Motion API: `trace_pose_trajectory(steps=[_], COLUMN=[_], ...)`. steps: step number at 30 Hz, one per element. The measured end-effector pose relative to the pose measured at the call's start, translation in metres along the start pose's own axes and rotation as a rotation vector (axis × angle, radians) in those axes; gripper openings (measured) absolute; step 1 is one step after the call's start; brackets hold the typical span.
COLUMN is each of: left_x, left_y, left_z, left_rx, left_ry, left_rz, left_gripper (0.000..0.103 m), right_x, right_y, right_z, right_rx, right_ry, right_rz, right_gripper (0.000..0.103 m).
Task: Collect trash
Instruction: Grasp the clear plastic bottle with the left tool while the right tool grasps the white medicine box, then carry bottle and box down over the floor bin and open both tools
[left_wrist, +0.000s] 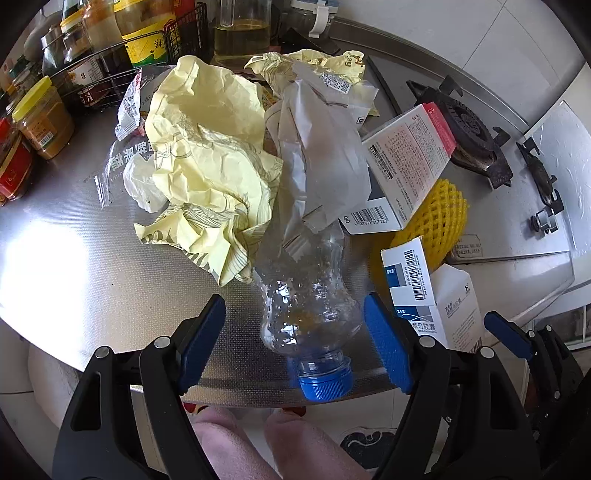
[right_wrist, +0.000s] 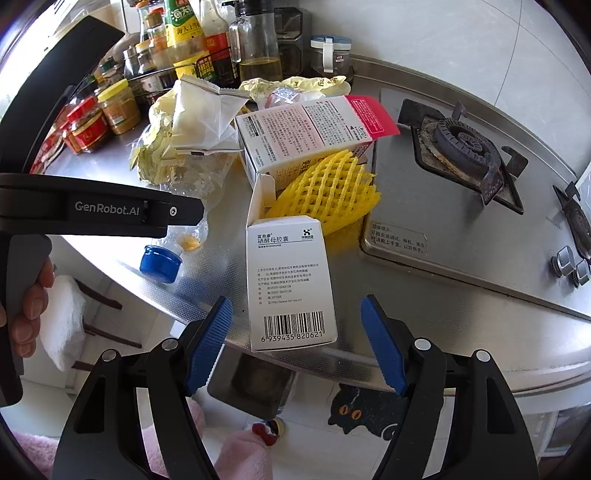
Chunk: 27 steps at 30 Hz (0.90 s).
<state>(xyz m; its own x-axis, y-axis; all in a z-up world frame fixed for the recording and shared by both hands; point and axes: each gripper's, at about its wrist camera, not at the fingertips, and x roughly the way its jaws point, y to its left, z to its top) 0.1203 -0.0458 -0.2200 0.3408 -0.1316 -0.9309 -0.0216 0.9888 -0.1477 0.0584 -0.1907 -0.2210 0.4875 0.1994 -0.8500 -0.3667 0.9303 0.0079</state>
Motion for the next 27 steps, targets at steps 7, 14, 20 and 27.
trace_pose_trajectory(steps=[7, 14, 20, 27], left_x=[0.017, 0.004, -0.014, -0.027], left_y=[-0.002, -0.002, -0.001, 0.005], left_z=[-0.001, -0.012, -0.032, -0.06], left_rx=[-0.008, 0.001, -0.005, 0.011], left_ry=[0.022, -0.011, -0.026, -0.03], left_rz=[0.004, -0.002, -0.022, -0.022], left_gripper=[0.056, 0.056, 0.055, 0.055], right_x=[0.013, 0.006, -0.006, -0.017], right_y=[0.001, 0.0, 0.004, 0.004], right_z=[0.002, -0.003, -0.01, -0.022], right_rx=[-0.018, -0.026, -0.056, -0.009], right_ry=[0.019, -0.003, -0.009, -0.023], right_rz=[0.016, 0.049, 0.067, 0.043], right_gripper=[0.047, 0.045, 0.045, 0.045])
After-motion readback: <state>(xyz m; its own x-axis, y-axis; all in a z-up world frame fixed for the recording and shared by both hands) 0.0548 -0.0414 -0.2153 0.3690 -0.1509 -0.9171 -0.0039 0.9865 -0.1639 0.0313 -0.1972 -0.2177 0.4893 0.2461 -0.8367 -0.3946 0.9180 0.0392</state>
